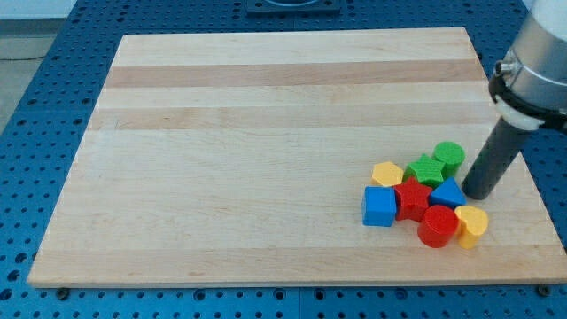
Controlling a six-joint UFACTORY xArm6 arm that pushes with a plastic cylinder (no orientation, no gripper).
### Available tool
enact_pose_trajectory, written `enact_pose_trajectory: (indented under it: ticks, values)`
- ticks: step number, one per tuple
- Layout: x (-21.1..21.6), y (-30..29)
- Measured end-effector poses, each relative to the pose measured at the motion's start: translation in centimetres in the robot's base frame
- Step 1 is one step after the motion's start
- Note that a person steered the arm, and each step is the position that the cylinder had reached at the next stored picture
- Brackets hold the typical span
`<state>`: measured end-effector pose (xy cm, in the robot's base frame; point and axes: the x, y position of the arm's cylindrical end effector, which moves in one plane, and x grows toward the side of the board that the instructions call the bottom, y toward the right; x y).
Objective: Move the green circle towards up
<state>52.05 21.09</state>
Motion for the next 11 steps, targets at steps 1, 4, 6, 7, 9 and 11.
enact_pose_trajectory:
  ticks: [1, 4, 6, 7, 9, 11]
  values:
    - [-1.8, -1.4]
    - [-9.1, -2.1]
    - [-11.1, -3.8]
    - [-11.3, -4.9]
    - [-16.5, -4.9]
    - [-15.6, -6.1]
